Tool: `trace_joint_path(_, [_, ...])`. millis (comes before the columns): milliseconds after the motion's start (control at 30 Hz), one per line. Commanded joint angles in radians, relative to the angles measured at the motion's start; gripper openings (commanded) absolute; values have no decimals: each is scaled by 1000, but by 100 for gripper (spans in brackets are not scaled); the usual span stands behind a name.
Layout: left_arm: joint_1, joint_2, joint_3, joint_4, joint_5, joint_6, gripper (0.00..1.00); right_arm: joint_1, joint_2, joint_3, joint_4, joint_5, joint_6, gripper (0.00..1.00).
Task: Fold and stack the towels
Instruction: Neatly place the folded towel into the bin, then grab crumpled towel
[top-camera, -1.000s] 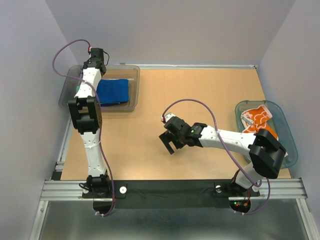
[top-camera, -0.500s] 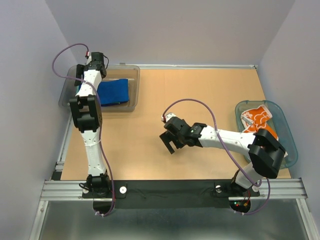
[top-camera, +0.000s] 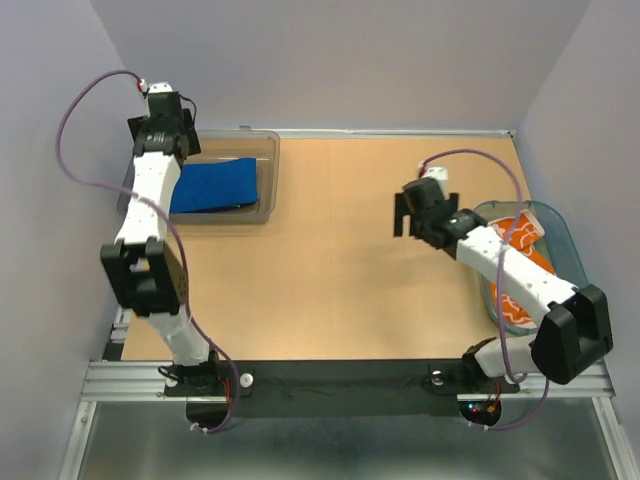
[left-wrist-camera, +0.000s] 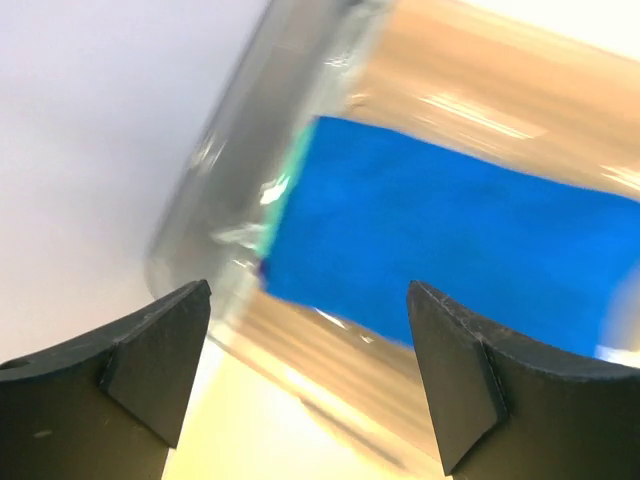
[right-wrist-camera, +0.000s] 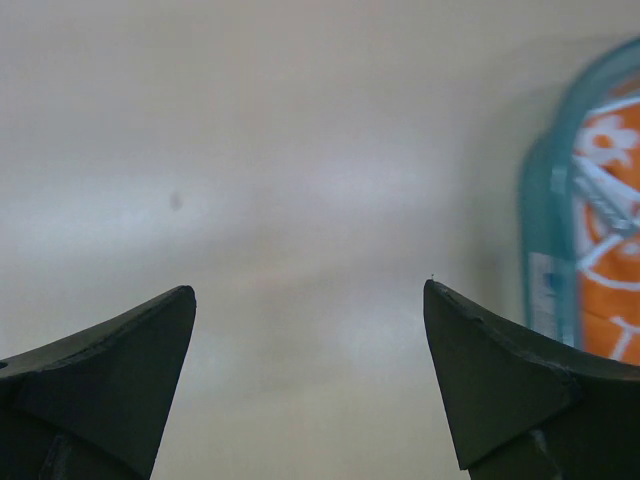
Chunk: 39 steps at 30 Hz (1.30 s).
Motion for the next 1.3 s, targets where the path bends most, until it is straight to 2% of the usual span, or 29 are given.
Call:
trace_joint_path(0, [-8, -415, -371, 261, 445, -137, 93, -236, -95, 49, -23, 68, 64, 100])
trace_joint_path(33, [-15, -472, -450, 379, 508, -185, 95, -347, -112, 47, -23, 62, 73, 100])
trace_joint_path(100, [-35, -605, -629, 455, 629, -213, 96, -452, -118, 46, -23, 48, 73, 100])
trace_joint_path(133, [-55, -638, -672, 485, 642, -217, 96, -553, -105, 49, -20, 37, 75, 100])
trace_joint_path(233, [-155, -725, -794, 498, 621, -190, 96, -734, -57, 49, -5, -32, 82, 100])
trace_joint_path(333, [-253, -782, -894, 498, 589, -156, 96, -848, 6, 21, 49, -102, 124, 100])
trace_joint_path(500, [-294, -828, -1001, 496, 586, -150, 96, -920, 87, -91, 130, -122, 224, 100])
trace_joint_path(800, [-325, -798, -1015, 500, 627, -177, 96, -953, 219, -223, 251, -195, 283, 100])
trace_joint_path(867, [-327, -795, -1017, 498, 621, -179, 96, -954, 233, -250, 279, -199, 285, 96])
trace_joint_path(967, [-327, -795, -1023, 522, 624, -181, 96, -959, 251, -278, 317, -237, 277, 78])
trace_joint_path(1000, [-327, -792, -1021, 523, 642, -184, 96, -957, 257, -283, 324, -241, 274, 54])
trace_joint_path(1100, [-327, -784, -1021, 530, 662, -190, 96, -959, 241, -289, 330, -236, 259, 2])
trace_joint_path(1267, [-327, -773, -1020, 532, 678, -193, 96, -957, 72, -287, 325, -208, 196, 1])
